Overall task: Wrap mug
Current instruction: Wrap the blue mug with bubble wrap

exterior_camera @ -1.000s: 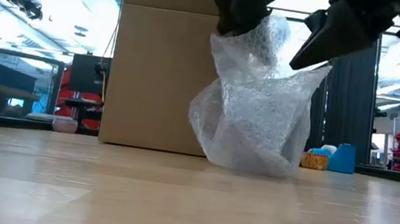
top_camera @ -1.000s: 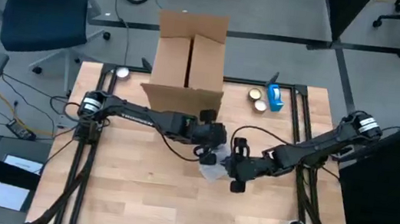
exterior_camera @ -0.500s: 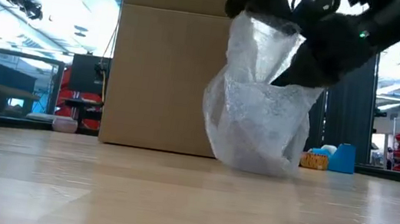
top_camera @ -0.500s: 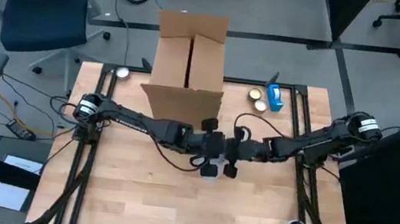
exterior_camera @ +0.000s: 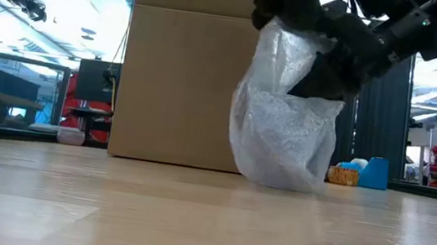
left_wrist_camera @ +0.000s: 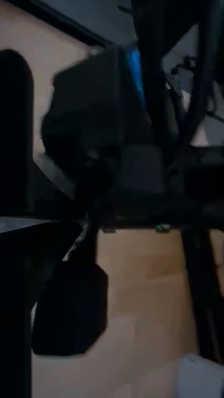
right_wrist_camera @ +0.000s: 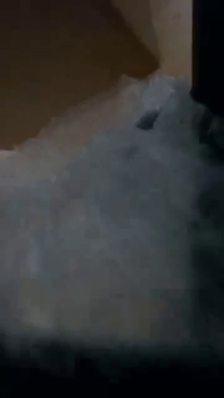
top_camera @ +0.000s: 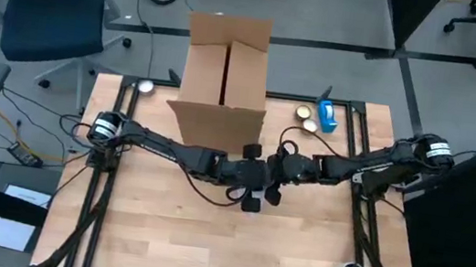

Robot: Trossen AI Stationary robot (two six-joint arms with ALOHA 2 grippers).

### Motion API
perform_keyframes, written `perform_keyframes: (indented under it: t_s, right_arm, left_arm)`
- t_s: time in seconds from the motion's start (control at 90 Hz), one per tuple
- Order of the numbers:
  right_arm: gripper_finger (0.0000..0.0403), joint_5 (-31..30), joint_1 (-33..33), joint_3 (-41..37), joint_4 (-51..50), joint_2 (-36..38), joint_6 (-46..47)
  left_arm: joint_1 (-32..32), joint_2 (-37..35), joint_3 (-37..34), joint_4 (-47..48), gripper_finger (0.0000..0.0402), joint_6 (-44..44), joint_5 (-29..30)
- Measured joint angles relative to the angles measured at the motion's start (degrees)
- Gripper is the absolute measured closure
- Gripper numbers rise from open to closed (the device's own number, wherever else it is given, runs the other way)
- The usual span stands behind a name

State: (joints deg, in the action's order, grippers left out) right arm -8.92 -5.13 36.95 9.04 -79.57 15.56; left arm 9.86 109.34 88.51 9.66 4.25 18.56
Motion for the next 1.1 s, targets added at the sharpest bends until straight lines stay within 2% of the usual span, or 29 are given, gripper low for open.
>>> perform_keyframes:
  t_s: [0.289,0.533,0.778,1.1]
  right_arm:
    - [0.0398,1.49,0.68,0.0,-1.24,0.02,2.0]
    - [0.035,3.8,1.08,0.89,-4.8,0.07,2.08]
    - [0.0311,3.79,1.08,8.1,-17.93,0.0,-4.85]
    - [0.0305,0.57,0.25,17.18,-35.43,1.01,-12.21]
  left_arm:
    - [-0.05,0.0,-4.06,-7.92,0.0402,3.04,-2.66]
    - [-0.05,0.0,-4.16,-7.72,0.0402,2.91,-3.95]
    - [0.03,-0.02,-4.17,-7.71,0.0402,2.6,-4.32]
    - [0.29,-0.15,-4.0,-8.47,0.0402,2.65,-4.33]
